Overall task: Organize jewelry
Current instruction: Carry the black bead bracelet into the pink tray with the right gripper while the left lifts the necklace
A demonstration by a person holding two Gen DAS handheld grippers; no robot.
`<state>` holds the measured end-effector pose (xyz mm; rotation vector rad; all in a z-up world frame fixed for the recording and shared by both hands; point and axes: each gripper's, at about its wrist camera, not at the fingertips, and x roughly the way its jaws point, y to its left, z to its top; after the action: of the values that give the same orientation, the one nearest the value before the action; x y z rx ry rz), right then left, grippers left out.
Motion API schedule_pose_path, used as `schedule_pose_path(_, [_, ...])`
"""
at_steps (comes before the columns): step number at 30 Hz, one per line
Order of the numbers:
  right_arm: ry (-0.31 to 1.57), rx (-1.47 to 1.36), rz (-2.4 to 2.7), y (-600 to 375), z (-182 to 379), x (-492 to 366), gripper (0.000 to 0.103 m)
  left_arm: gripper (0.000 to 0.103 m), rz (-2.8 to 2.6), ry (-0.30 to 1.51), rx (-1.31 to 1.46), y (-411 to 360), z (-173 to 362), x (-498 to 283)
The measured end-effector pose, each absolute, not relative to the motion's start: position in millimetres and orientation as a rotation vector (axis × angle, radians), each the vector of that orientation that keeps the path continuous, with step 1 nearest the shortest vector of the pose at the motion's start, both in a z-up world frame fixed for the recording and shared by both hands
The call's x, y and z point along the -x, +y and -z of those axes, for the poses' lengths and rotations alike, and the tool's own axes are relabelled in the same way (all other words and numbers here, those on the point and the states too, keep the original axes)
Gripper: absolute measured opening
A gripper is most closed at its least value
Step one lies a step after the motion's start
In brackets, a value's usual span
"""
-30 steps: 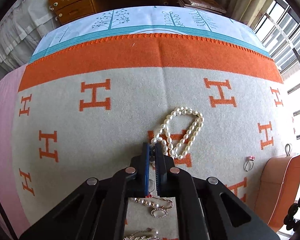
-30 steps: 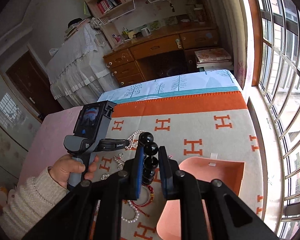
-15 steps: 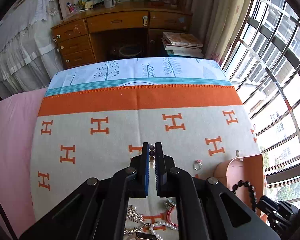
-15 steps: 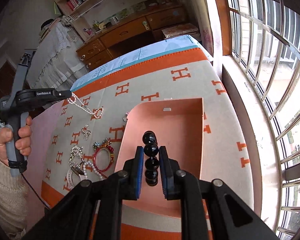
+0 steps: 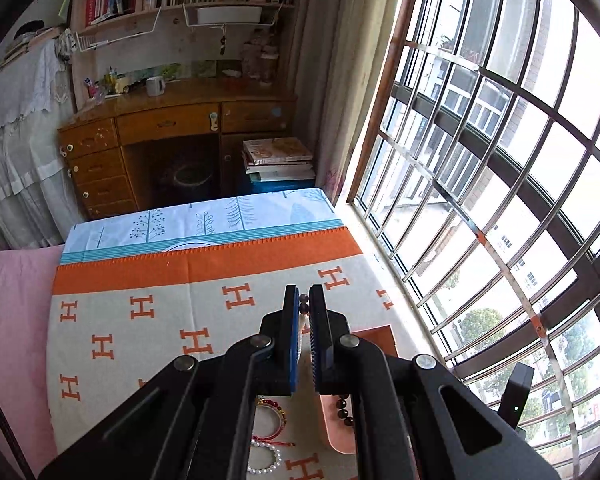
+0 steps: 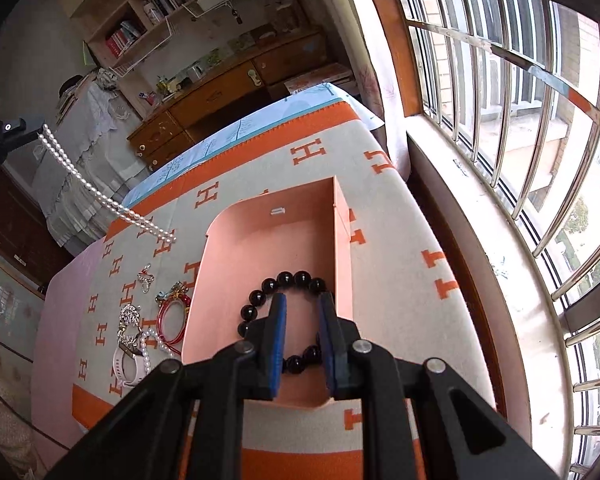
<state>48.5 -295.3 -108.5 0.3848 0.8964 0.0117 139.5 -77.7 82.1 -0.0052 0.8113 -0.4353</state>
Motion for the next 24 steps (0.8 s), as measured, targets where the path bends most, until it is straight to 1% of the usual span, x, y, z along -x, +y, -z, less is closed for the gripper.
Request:
schedule_pose_path(5, [0.867,-0.393,0.015,-303,105,-43,0.016,0.003,0.509,0.773,-0.003,-103,-100,-119])
schedule_pose_path(9, [0.853,-0.385,0.024,-304,103,-41,0.016,0.003,0.564,0.809,-0.008,-125,-92,-112])
schedule_pose_path(16, [0.858,-0.407,0.047,-311,107,-40,0.016,0.003,0.63,0.918,-0.035,-159,-40,-101])
schedule_pose_path(24, [0.869,-0.407,0.046,-311,111,-42,0.016,0.003,0.642,0.984,-0.075,-179,16,-87])
